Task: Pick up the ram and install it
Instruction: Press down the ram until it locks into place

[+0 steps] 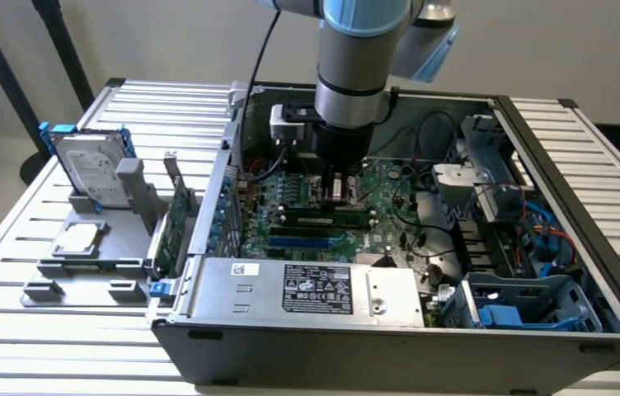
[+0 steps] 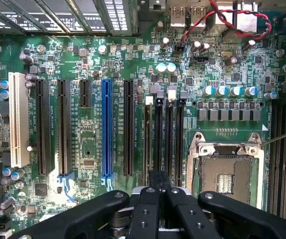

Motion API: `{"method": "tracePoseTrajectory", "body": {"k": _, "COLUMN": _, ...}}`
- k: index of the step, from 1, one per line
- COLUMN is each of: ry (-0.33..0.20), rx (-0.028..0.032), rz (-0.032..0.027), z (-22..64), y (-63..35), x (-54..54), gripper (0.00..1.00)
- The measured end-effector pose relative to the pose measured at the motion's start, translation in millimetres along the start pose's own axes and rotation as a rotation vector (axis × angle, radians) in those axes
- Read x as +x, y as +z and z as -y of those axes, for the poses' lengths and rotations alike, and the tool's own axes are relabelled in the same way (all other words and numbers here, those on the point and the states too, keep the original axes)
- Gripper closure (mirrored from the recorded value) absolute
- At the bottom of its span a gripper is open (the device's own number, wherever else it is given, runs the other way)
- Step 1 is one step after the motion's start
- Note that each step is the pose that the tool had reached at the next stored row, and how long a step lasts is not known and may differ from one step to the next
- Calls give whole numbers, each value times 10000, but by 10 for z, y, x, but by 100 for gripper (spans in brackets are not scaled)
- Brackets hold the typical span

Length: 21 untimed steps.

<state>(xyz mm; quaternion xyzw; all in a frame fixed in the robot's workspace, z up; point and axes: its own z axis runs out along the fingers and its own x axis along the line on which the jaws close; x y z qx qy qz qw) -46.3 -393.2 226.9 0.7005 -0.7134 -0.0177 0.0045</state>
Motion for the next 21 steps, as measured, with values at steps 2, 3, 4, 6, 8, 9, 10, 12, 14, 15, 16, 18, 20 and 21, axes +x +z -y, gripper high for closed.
{"method": "tracePoseTrajectory", "body": {"k": 2, "ry": -1, "rx": -9, "rz": 14, "z": 1, "y": -5, "x": -2, "gripper": 89}}
{"method": "tracePoseTrajectory", "body": {"k": 3, "ry": -2, "rx": -18, "rz": 32, "z": 1, "y": -16, "x": -4, "gripper": 89}}
{"method": "tracePoseTrajectory", "body": {"k": 4, "ry": -1, "rx": -29, "rz": 27, "z": 0, "y": -36, "x": -4, "gripper": 89}}
{"method": "tracePoseTrajectory", "body": {"k": 6, "ry": 1, "rx": -51, "rz": 12, "z": -2, "y": -86, "x": -3, "gripper": 89}}
{"method": "tracePoseTrajectory", "body": {"k": 8, "ry": 1, "rx": -68, "rz": 8, "z": -4, "y": -136, "x": -4, "gripper": 89}}
{"method": "tracePoseTrajectory", "body": {"k": 9, "ry": 1, "rx": -74, "rz": 9, "z": -5, "y": -163, "x": -4, "gripper": 89}}
{"method": "tracePoseTrajectory", "body": {"k": 10, "ry": 1, "rx": -82, "rz": 9, "z": -6, "y": -193, "x": -5, "gripper": 89}}
{"method": "tracePoseTrajectory", "body": {"k": 12, "ry": 1, "rx": -95, "rz": 7, "z": -8, "y": -250, "x": -5, "gripper": 89}}
{"method": "tracePoseTrajectory", "body": {"k": 14, "ry": 2, "rx": -102, "rz": 8, "z": -9, "y": -289, "x": -6, "gripper": 89}}
{"method": "tracePoseTrajectory", "body": {"k": 15, "ry": 2, "rx": -103, "rz": 8, "z": -9, "y": -296, "x": -6, "gripper": 89}}
{"method": "tracePoseTrajectory", "body": {"k": 16, "ry": 2, "rx": -103, "rz": 9, "z": -9, "y": -296, "x": -7, "gripper": 89}}
{"method": "tracePoseTrajectory", "body": {"k": 18, "ry": 1, "rx": -104, "rz": 8, "z": -9, "y": -297, "x": -6, "gripper": 89}}
{"method": "tracePoseTrajectory", "body": {"k": 20, "ry": 1, "rx": -104, "rz": 8, "z": -9, "y": -296, "x": -7, "gripper": 89}}
{"method": "tracePoseTrajectory", "body": {"k": 21, "ry": 2, "rx": -104, "rz": 8, "z": -9, "y": -296, "x": -6, "gripper": 89}}
